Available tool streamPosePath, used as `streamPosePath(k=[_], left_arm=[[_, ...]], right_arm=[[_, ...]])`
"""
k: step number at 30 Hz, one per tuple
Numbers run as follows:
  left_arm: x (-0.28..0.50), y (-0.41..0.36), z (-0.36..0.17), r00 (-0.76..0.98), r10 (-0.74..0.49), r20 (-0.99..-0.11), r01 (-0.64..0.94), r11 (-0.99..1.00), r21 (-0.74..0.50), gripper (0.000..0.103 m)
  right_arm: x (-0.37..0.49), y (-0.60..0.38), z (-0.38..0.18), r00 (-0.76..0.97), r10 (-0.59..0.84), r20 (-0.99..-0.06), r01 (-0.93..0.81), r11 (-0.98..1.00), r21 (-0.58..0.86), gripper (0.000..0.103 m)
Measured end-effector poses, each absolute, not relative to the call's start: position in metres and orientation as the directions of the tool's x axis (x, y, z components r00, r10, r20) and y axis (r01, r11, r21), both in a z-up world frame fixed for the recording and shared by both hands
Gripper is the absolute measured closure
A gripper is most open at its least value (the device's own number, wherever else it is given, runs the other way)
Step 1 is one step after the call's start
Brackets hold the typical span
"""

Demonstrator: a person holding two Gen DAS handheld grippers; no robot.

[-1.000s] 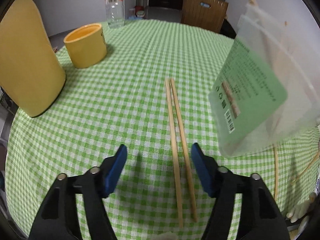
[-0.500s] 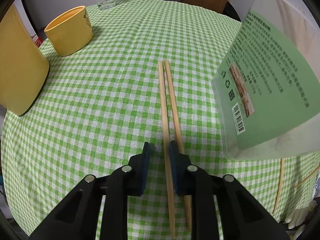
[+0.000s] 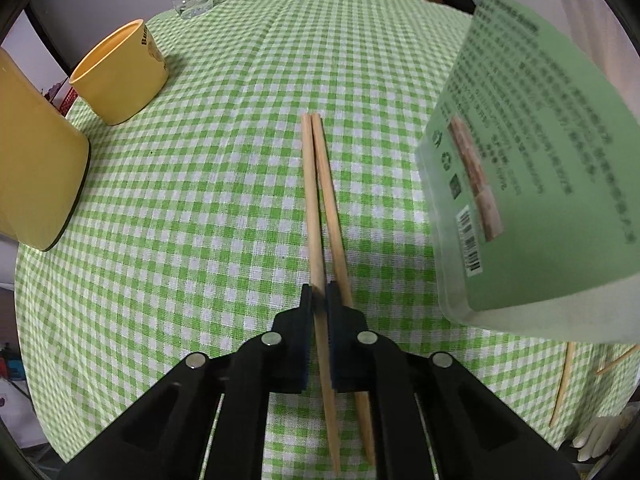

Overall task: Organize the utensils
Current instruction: 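Close the left tool on a bamboo chopstick and lift it upright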

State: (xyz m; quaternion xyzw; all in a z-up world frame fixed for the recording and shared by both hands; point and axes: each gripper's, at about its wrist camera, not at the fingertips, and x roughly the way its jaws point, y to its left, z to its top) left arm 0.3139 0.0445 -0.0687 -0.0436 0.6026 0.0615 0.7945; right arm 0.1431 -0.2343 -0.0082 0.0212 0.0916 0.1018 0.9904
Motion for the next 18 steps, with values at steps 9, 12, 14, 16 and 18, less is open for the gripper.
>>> streamPosePath(k=[9,12,14,16,18], left_arm=[[0.329,0.047,-0.079,0.240,0.035,-0.970,-0.165,0.986,-0.006,0.099],[0.334,0.054,-0.082,0.241,0.018,-0.970,-0.177,0.984,-0.025,0.099],[0.329,0.059,-0.080,0.246,0.014,-0.969,-0.179,0.983,-0.032,0.099],[0.332,0.063,-0.083,0.252,0.008,-0.968,-0.185,0.982,-0.040,0.099],[0.332,0.068,-0.085,0.261,0.001,-0.965,-0.189,0.981,-0.050,0.099]], right_arm=[[0.142,-0.234,-0.008,0.961,0.210,-0.178,-0.203,0.977,0.061,0.096],[0.142,-0.234,-0.008,0.960,0.214,-0.180,-0.206,0.977,0.063,0.096],[0.143,-0.235,-0.008,0.959,0.216,-0.182,-0.208,0.976,0.063,0.096],[0.143,-0.235,-0.008,0.959,0.218,-0.182,-0.210,0.976,0.066,0.096],[0.143,-0.236,-0.008,0.958,0.220,-0.182,-0.211,0.975,0.069,0.096]])
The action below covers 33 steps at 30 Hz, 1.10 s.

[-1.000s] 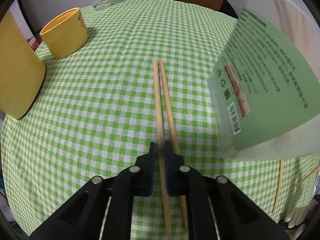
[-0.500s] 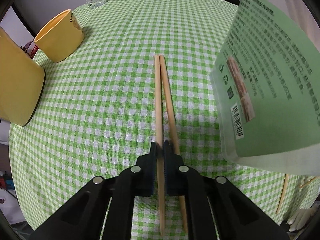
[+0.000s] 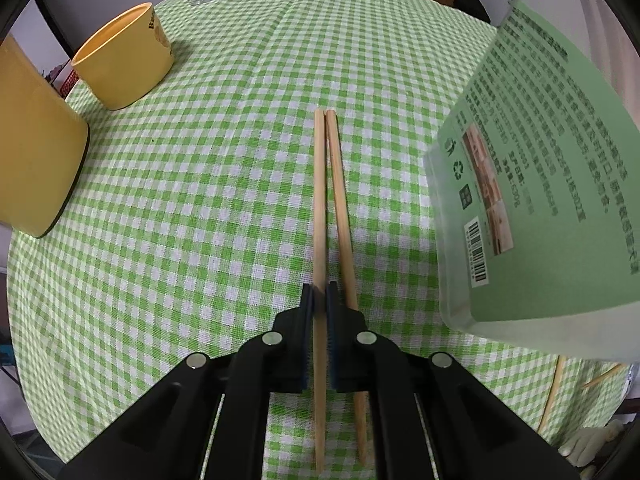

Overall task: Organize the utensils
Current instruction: 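Close the left tool on a bamboo chopstick and lift it upright, then carry both chopsticks upright over the clear plastic box with both tools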

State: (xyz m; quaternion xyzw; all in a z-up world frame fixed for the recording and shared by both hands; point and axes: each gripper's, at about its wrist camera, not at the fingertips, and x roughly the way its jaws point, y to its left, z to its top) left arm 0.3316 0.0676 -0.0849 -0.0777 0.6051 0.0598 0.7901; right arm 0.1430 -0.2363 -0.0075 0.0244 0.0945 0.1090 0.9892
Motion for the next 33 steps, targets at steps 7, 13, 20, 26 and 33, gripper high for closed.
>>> streamPosePath(k=[7,13,20,26,33], left_arm=[[0.312,0.085,-0.062,0.392,0.002,-0.920,-0.172,0.983,-0.070,0.099],[0.288,0.098,-0.038,0.567,0.031,-0.823,-0.139,0.988,-0.059,0.099],[0.239,0.092,-0.010,0.727,0.072,-0.683,-0.143,0.989,-0.048,0.099],[0.205,0.087,0.013,0.834,0.077,-0.547,-0.156,0.983,-0.099,0.099],[0.177,0.079,0.033,0.892,0.054,-0.449,-0.145,0.975,-0.169,0.099]], right_arm=[[0.145,-0.238,-0.008,0.956,0.228,-0.185,-0.218,0.973,0.074,0.096],[0.145,-0.238,-0.008,0.956,0.228,-0.185,-0.218,0.973,0.074,0.096],[0.145,-0.238,-0.008,0.956,0.230,-0.184,-0.219,0.973,0.076,0.096],[0.144,-0.238,-0.008,0.955,0.235,-0.183,-0.224,0.972,0.076,0.096],[0.143,-0.228,-0.006,0.953,0.240,-0.185,-0.237,0.971,0.036,0.096]])
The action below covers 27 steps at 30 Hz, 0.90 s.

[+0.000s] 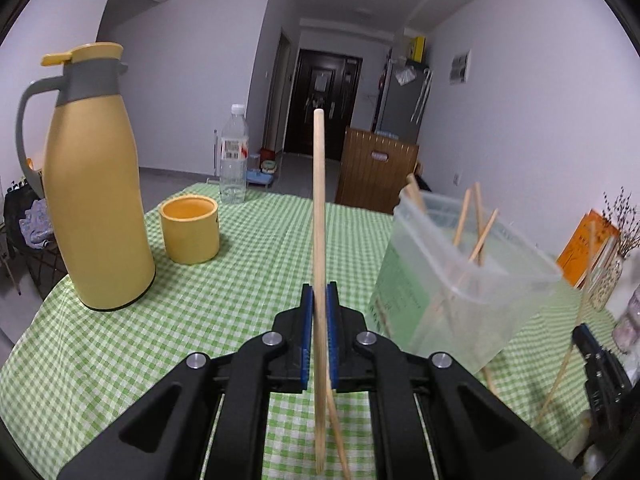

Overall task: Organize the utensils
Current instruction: 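Carry both chopsticks upright over the clear plastic box with both tools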

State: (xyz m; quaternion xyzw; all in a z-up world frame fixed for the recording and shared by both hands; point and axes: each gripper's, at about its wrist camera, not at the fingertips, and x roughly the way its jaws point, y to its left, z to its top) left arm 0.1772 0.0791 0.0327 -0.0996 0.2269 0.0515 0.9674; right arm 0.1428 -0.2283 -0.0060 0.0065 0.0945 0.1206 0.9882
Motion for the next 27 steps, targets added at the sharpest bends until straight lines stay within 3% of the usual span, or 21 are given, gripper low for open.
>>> streamPosePath(k=[10,27], left_arm=[[0.151,0.061,0.061,0.916,0.036,-0.400,-0.115,0.978,-0.176,0.099],[0.138,0.045,0.117,0.958,0.058,-0.281,-0.104,0.983,-0.151,0.099]], right_arm=[[0.134,-0.222,0.017,0.953,0.254,-0.168,-0.252,0.967,0.034,0.096],[0.128,-0.214,0.076,0.941,0.333,-0.052,-0.331,0.942,0.049,0.096]])
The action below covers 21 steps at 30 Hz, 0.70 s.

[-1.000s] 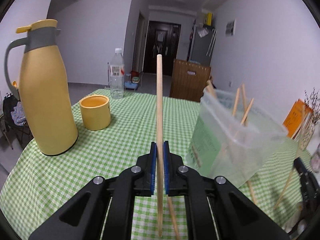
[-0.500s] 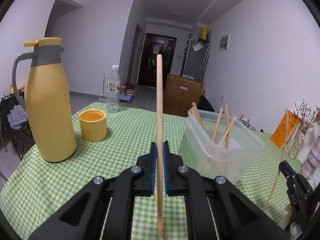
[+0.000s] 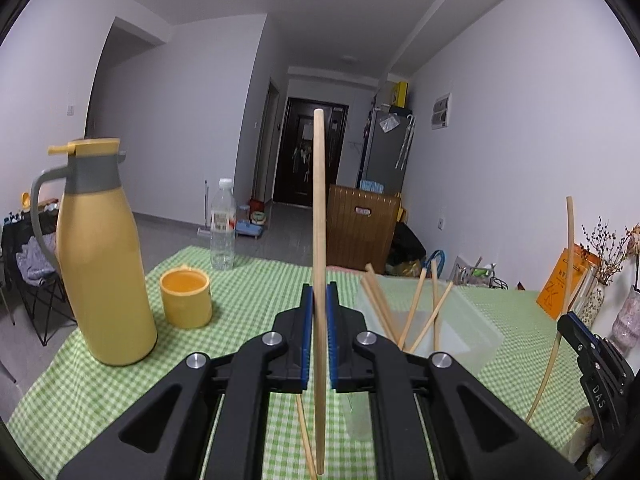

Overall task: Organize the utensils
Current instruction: 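Carry both chopsticks upright over the clear plastic box with both tools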

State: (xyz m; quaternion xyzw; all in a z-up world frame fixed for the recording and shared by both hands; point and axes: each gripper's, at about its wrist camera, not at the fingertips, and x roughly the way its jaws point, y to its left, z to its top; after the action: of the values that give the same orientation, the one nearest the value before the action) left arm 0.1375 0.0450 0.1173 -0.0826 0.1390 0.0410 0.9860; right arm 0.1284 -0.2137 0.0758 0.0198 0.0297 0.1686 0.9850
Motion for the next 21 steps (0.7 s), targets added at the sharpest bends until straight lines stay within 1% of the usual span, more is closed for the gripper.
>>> streamPosePath(k=[7,13,21], left_arm=[[0.151,0.036,0.140,0.970,0.056,-0.236,-0.089,0.987,-0.132,0.099],[0.171,0.024,0.152,0.975,0.032,-0.221,-0.063,0.989,-0.136,0.099],[0.189,0.019,0.164,0.980,0.010,-0.200,-0.049,0.981,-0.188,0.099]], right_arm=[[0.141,-0.212,0.099,0.929,0.370,-0.001,-0.369,0.928,0.047,0.096],[0.156,-0.207,0.113,0.920,0.392,0.028,-0.393,0.918,0.056,0.096],[0.173,-0.196,0.127,0.907,0.420,0.038,-0.421,0.904,0.067,0.096]])
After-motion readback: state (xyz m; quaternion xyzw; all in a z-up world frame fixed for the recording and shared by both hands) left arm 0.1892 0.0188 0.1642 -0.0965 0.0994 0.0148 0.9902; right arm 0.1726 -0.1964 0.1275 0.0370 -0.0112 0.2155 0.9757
